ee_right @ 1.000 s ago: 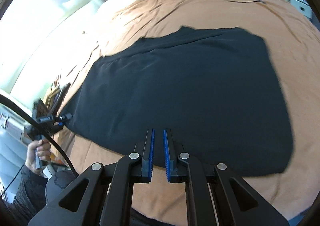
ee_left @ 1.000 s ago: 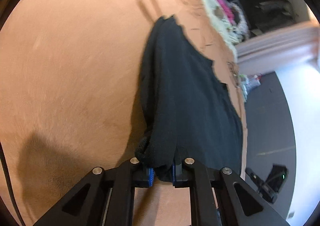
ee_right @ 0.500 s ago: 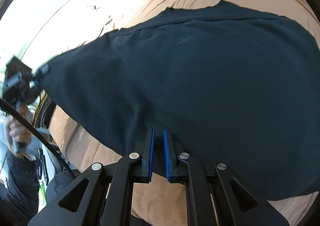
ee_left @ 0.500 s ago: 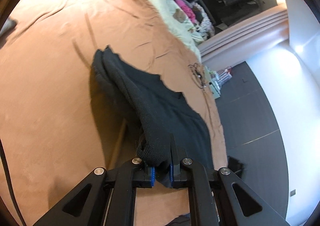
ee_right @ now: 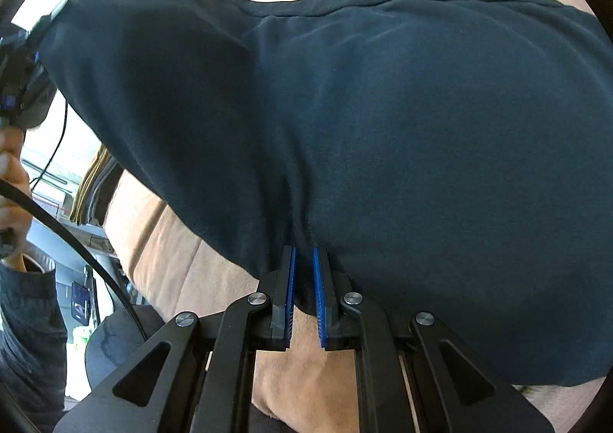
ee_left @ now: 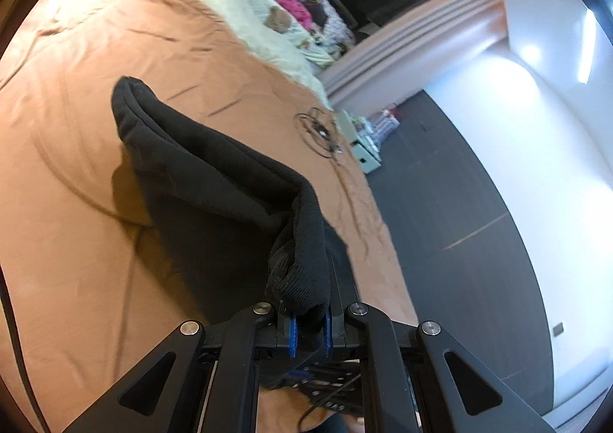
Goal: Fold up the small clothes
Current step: 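Lift the end with both tools, fold it over the shirt, release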
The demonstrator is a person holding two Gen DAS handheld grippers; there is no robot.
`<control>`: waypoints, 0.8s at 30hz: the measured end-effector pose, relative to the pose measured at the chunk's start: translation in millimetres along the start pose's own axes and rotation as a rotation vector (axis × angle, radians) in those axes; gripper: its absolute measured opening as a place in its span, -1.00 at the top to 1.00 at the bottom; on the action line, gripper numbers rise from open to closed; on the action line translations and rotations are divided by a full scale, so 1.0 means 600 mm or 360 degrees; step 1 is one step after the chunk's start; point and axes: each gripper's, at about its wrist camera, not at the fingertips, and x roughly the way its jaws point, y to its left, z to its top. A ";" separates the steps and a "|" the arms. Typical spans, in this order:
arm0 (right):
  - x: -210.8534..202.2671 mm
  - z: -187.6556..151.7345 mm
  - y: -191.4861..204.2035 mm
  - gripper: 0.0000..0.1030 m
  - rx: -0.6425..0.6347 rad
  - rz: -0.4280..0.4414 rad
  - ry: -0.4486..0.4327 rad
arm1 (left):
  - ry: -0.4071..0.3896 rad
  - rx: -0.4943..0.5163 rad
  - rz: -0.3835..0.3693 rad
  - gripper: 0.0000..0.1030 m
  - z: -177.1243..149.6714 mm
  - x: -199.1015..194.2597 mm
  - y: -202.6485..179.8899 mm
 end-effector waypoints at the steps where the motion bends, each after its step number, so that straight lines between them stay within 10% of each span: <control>1: -0.005 -0.002 -0.002 0.88 -0.0004 -0.0003 -0.0013 | 0.0010 0.0025 -0.0016 0.82 0.002 0.008 -0.015; 10: -0.117 -0.056 -0.054 0.81 0.0131 0.0026 -0.0272 | 0.0123 0.0174 -0.0103 0.82 0.009 0.088 -0.108; 14: -0.168 -0.086 -0.088 -0.32 0.0199 -0.0055 -0.0403 | 0.0186 0.0214 -0.0137 0.82 0.005 0.130 -0.134; 24: -0.232 -0.170 -0.144 -0.32 0.0359 -0.0144 -0.0510 | 0.0460 0.0318 -0.0283 0.82 -0.044 0.294 -0.215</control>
